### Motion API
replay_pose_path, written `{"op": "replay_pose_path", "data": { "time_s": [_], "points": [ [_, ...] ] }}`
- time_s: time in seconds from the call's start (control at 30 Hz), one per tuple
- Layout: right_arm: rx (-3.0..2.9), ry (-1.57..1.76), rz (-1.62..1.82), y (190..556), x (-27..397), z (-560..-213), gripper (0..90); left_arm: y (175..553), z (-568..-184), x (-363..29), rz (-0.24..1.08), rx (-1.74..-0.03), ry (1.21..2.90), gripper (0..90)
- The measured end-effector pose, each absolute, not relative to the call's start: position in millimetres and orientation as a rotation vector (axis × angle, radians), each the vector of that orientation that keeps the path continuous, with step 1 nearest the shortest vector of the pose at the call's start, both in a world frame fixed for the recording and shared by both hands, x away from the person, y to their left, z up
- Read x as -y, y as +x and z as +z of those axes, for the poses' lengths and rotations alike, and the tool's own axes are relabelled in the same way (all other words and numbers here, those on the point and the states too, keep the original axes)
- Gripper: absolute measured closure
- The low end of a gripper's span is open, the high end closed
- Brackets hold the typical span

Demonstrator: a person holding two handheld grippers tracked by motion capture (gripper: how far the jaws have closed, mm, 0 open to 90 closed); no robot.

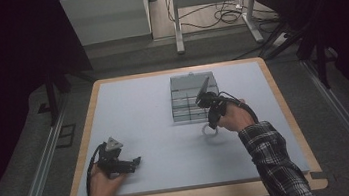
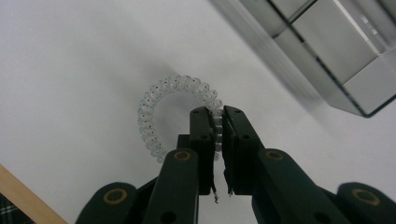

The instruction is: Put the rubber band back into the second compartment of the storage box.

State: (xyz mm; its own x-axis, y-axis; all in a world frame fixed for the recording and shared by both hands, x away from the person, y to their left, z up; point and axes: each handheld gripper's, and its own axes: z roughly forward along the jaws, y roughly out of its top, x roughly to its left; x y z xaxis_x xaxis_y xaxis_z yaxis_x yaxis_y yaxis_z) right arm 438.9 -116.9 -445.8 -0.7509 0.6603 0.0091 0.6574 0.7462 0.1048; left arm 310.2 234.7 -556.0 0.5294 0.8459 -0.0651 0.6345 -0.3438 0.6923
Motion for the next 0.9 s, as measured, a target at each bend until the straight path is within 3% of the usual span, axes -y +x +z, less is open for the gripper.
{"op": "replay_pose_path", "data": {
  "time_s": [0.9],
  "points": [
    [-2.753,1.122,0.444,446.7,125.1,-429.8,82.2,310.2,-556.0,-234.7,0.403,-1.196,2.093,0.4]
  ]
}}
